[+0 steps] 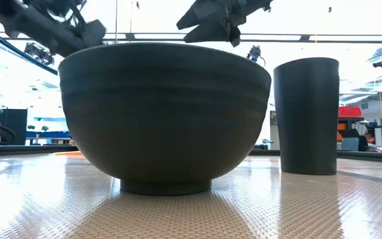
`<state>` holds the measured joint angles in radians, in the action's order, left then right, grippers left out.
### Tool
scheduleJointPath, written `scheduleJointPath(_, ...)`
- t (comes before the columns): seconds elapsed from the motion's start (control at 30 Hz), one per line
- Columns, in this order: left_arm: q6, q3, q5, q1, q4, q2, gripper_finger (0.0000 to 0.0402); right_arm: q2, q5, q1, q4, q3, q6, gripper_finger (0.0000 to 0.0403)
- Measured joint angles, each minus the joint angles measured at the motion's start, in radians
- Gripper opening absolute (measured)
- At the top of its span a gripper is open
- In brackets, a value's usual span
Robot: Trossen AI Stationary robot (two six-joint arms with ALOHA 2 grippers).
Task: Pick & Place Utensil
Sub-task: Put the orange straw into the black cup on the transparent mat
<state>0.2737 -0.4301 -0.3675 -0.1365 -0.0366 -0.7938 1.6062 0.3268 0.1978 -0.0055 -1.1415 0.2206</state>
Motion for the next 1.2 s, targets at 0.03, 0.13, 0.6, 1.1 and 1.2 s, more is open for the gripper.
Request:
scheduleJointPath(0.03, 0.027, 0.000, -0.031, -0.024, -0.026, -0.010, 0.0226, -0.009, 0.012, 0.000, -0.014, 0.000, -0.008, 0.0197)
scheduleJointPath(0.13, 0.110, 0.000, -0.088, -0.116, -0.053, -0.060, 0.0226, -0.019, 0.044, 0.000, -0.025, 0.000, -0.042, 0.0194)
scheduleJointPath(0.6, 0.132, -0.072, 0.033, -0.648, 0.045, -0.487, 0.0226, -0.016, 0.021, 0.001, -0.019, 0.000, -0.017, 0.0185)
scheduleJointPath(1.1, 0.020, -0.323, 0.116, -0.784, 0.027, -0.908, 0.0210, -0.016, 0.021, 0.019, -0.028, 0.001, -0.010, 0.0185)
scheduleJointPath(1.2, 0.013, -0.327, 0.152, -0.788, 0.025, -0.936, 0.0188, -0.015, 0.021, 0.019, -0.037, 0.001, -0.011, 0.0185)
